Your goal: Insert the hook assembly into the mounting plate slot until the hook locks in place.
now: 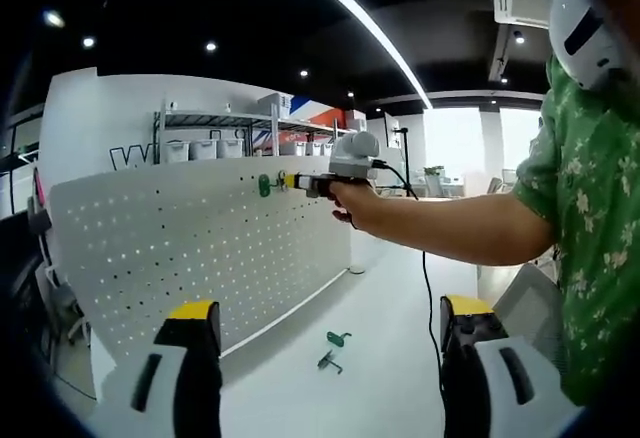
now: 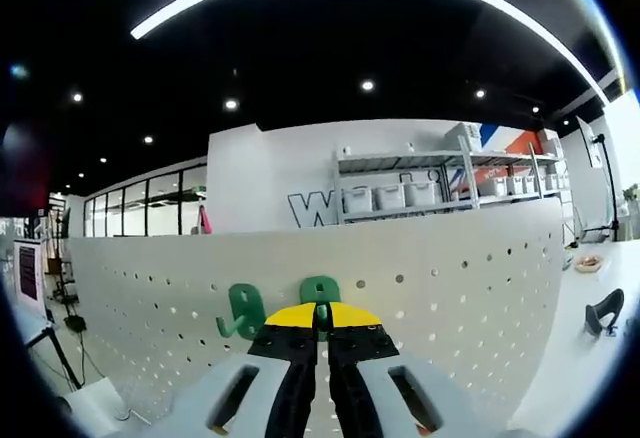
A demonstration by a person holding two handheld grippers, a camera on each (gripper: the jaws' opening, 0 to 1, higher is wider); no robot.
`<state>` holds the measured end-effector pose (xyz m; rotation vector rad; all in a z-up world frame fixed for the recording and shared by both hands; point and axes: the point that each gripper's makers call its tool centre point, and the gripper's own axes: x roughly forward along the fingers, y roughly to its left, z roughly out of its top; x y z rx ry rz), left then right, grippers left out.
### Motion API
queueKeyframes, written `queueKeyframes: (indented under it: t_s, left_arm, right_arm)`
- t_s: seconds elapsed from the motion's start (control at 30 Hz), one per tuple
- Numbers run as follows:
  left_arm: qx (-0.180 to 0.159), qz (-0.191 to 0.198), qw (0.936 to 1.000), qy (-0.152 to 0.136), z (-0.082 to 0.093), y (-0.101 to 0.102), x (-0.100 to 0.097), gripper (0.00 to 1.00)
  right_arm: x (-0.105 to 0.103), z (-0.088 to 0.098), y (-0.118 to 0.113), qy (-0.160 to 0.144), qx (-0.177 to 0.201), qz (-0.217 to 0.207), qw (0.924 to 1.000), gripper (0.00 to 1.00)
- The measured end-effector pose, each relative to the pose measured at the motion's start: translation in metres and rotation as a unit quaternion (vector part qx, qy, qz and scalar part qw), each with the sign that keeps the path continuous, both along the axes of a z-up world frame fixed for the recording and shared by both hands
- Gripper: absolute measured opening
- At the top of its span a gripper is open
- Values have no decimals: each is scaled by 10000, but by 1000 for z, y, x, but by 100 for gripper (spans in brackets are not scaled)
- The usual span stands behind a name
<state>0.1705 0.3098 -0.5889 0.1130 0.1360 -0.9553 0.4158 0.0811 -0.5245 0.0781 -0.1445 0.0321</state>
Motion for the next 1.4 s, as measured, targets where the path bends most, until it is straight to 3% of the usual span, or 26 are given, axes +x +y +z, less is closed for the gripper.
queueKeyframes:
  t_s: [1.4]
  left_arm:
    - [-151,33,9998,93,0,7,3,90]
  right_arm:
    - [-2,-1,0,-84,-182,-82,9998,0]
